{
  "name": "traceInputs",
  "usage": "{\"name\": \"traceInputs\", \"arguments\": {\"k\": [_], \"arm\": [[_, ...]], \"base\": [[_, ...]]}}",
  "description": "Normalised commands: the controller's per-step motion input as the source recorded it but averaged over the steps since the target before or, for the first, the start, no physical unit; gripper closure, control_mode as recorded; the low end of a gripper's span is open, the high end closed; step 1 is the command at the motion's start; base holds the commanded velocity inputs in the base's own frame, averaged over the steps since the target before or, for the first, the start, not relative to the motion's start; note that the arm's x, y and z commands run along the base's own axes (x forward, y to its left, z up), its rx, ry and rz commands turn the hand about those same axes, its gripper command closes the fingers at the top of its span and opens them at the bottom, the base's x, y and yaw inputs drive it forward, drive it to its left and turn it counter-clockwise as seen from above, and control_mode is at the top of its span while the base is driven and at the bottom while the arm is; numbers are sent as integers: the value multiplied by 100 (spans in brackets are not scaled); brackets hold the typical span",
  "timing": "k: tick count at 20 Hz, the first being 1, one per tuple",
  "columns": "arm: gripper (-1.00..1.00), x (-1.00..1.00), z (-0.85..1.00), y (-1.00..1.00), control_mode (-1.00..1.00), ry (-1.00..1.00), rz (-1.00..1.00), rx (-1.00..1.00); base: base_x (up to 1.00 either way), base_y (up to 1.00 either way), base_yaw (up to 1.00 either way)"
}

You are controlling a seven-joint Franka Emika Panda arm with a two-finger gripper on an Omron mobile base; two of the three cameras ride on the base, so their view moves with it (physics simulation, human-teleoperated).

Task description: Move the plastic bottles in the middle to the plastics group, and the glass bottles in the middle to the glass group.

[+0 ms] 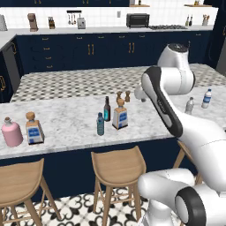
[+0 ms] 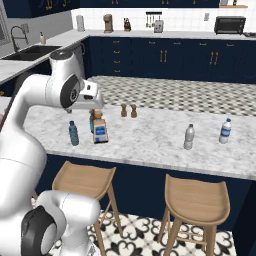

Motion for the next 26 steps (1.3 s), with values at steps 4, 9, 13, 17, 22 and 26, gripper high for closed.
{"name": "traceInputs", "arguments": {"k": [4, 9, 13, 17, 22, 26], "arm": [[-100, 28, 20, 38, -100, -8, 0, 2], [-100, 55, 6, 40, -100, 0, 0, 1], [-100, 63, -2, -3, -100, 0, 0, 0], [-100, 53, -32, -23, -100, 0, 0, 0], [-100, 71, -52, -2, -100, 1, 0, -2], [-100, 84, -52, 4, -100, 6, 0, -3]], "base": [[0, 0, 0], [0, 0, 0], [0, 0, 0], [0, 0, 0], [0, 0, 0], [0, 0, 0]]}}
